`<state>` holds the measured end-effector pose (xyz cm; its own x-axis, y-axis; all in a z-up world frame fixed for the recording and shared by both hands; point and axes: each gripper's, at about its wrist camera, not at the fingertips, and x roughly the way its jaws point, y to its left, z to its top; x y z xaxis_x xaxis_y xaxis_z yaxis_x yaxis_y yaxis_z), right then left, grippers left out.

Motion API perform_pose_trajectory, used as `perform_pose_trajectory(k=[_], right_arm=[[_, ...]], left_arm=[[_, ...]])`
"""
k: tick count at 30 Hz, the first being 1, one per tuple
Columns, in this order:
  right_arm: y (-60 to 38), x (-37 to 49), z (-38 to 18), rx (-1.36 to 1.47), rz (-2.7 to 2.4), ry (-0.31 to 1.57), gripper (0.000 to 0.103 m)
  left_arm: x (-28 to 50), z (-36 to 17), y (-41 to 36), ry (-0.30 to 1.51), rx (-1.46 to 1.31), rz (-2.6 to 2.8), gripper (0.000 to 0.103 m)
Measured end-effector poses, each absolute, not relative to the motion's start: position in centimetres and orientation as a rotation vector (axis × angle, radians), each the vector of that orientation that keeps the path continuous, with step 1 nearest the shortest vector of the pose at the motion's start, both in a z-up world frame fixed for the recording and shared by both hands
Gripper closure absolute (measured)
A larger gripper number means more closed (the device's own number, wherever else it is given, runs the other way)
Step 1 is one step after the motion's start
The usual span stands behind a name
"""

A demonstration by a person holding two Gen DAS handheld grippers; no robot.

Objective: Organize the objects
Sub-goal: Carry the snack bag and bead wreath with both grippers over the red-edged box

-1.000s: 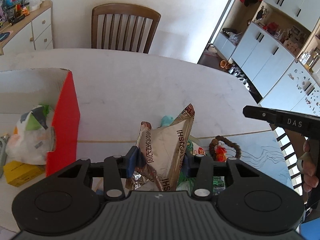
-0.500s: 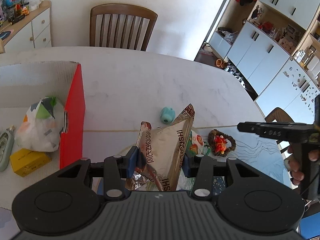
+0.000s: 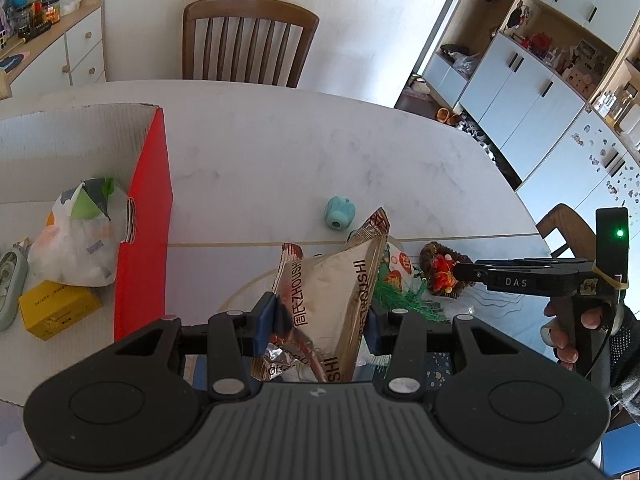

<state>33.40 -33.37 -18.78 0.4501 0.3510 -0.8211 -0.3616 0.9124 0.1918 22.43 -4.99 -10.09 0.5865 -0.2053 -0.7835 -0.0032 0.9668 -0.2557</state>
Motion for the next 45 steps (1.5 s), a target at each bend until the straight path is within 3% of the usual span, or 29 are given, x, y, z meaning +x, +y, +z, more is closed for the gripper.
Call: perform_pose_trajectory(k=[3, 4, 8, 25, 28, 33, 45], right_arm=[[-34.0, 33.5, -18.9, 0.038, 0.469, 1.021, 0.073], [-34.2, 33.4, -18.9, 0.053, 0.479, 1.022, 0.083], [-34.4, 32.9, -18.1, 0.085, 0.51, 1.001, 0.096], [-33.9, 30.7, -8.7, 0.16, 0.63, 0.827, 0.097], [-32.9, 30.2, -8.7, 0.056, 0.604, 0.841, 0.097], [-33.2, 29.5, -8.6, 0.123, 0.605, 0.857, 0.097], [-30.7, 27.1, -3.6, 0.108, 0.665, 0.778, 0.097]], left_arm=[[22.3, -10.2, -5.1, 0.941, -0.24, -0.118, 0.06], [22.3, -10.1, -5.2, 0.941, -0.24, -0.12, 0.06], [22.3, -10.0, -5.2, 0.938, -0.236, -0.123, 0.06], [20.8, -8.5, -4.4, 0.896, -0.237, -0.14, 0.06], [20.5, -8.3, -4.3, 0.889, -0.235, -0.144, 0.06], [19.9, -7.9, -3.7, 0.88, -0.235, -0.151, 0.06], [18.4, -5.2, -0.4, 0.829, -0.208, -0.163, 0.063]])
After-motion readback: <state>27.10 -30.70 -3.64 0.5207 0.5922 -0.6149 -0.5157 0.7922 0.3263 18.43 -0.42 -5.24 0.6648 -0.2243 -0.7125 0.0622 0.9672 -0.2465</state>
